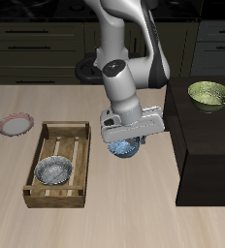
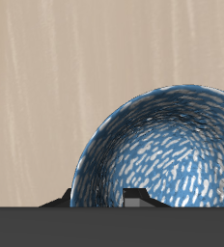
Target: Place the black bowl and the blue bowl in the wooden tray
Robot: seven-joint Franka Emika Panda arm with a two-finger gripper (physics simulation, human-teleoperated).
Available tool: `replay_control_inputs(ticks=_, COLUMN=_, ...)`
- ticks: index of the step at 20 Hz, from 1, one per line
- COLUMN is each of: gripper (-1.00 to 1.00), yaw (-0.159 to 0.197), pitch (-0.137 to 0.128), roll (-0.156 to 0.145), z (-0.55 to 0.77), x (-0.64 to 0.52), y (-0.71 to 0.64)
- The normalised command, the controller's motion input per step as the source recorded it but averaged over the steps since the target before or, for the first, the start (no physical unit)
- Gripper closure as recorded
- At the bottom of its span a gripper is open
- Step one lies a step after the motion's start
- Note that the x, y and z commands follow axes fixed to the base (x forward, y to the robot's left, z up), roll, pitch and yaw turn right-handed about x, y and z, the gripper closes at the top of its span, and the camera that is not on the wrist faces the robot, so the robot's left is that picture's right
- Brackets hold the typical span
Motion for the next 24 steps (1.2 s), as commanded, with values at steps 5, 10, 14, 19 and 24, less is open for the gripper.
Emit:
replay_control_inputs(ticks=5, gripper=1.00, yaw=-0.007, pitch=-0.029, roll=0.016, z=0.15, x=-0.05, y=-0.05)
replay_control_inputs(ticks=10, gripper=1.00, yaw=0.026, pitch=-0.047, roll=-0.009, z=0.24, x=-0.01, y=-0.06)
replay_control_inputs(ticks=14, gripper=1.00, yaw=0.049, pitch=-0.085, roll=-0.035, z=0.41, x=-0.06, y=-0.13)
replay_control_inputs(ticks=19, gripper=1.00, yaw=0.019, pitch=-0.050, roll=-0.024, z=0.29, x=-0.03, y=-0.11)
replay_control_inputs(ticks=24, gripper=1.00, yaw=0.010, pitch=-0.033, roll=-0.029, z=0.29, x=-0.04, y=-0.16)
